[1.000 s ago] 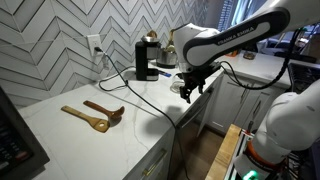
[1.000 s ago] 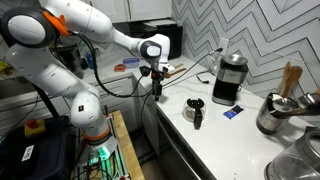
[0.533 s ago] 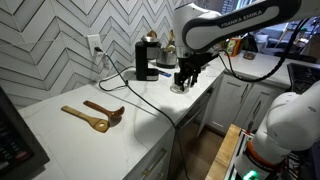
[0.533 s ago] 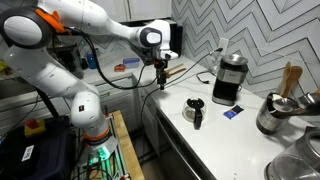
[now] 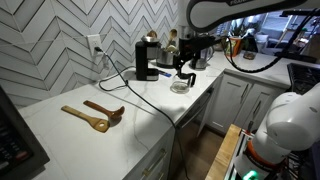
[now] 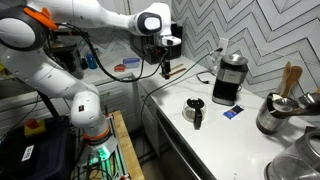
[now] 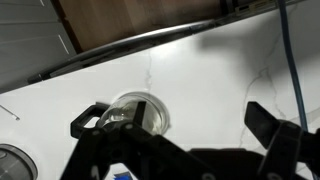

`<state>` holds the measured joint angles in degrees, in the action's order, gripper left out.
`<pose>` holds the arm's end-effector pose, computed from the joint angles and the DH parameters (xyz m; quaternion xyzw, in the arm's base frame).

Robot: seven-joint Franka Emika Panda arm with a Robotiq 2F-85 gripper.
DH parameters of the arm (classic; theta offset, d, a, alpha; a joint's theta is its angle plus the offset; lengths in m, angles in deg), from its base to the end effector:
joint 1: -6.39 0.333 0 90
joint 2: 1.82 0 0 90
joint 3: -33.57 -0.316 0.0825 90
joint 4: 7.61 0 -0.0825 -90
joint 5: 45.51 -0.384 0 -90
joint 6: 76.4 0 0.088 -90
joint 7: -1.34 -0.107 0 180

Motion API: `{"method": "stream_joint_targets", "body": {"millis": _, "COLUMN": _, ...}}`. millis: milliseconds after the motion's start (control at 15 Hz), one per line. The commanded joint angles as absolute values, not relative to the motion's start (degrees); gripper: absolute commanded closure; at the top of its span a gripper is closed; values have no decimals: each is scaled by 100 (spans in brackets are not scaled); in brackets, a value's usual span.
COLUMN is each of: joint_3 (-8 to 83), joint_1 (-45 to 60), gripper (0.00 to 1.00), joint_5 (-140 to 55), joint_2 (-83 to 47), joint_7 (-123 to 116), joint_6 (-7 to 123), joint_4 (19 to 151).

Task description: Remove the silver plate from the coffee maker and put it on its drip tray

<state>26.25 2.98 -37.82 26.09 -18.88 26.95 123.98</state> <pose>0.4052 0.0224 0.5324 0.9866 -0.1330 0.0142 0.0940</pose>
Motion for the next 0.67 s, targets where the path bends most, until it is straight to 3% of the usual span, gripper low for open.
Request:
{"method": "stream_joint_targets", "body": {"millis": 0, "joint_3": 2669, "joint_1": 355, "gripper": 0, "joint_5": -3760, "joint_2": 2579, "joint_7": -1906, "joint_6": 2675, "joint_4": 12384}}
{"method": "stream_joint_targets", "body": {"millis": 600, "joint_3": 3076, "joint_1": -131, "gripper": 0, "joint_5": -3216, "joint_2": 2145, "joint_7": -1858, "joint_6": 2922, "joint_4": 10469}}
